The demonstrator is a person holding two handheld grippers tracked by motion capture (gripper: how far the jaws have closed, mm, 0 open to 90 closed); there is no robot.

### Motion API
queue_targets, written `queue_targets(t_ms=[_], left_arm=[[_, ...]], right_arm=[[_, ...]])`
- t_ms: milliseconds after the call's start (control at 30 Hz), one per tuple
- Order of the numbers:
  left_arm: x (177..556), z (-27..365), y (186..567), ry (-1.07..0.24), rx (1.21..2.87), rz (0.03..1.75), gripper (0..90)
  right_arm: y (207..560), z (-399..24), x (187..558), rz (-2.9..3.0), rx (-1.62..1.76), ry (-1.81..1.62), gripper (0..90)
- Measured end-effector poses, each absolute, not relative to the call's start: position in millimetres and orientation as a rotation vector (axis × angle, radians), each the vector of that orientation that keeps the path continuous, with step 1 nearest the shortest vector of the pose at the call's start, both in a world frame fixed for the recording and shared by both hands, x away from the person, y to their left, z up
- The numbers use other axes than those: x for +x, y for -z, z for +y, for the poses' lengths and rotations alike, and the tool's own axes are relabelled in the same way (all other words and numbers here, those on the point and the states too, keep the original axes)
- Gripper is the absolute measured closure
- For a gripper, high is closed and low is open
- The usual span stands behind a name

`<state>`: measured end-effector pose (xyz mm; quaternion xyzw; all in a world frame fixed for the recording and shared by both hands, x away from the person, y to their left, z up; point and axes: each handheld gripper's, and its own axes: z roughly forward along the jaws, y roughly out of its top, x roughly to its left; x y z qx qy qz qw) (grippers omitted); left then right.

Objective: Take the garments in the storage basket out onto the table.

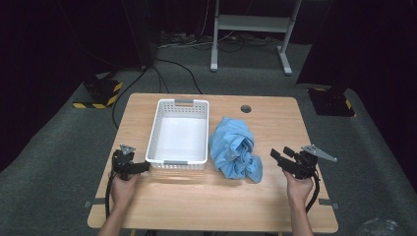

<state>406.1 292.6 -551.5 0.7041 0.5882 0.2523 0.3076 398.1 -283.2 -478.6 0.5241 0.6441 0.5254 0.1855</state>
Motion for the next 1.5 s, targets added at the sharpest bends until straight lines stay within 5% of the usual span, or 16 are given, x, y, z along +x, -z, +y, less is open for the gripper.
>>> queue_targets(t_ms=[1500], left_arm=[[406.1, 292.6, 551.5, -0.667, 1.862, 1.556, 8.2]], right_arm=[[509.6, -268.2, 405.5, 1.918, 1.528, -1.189, 32.3]])
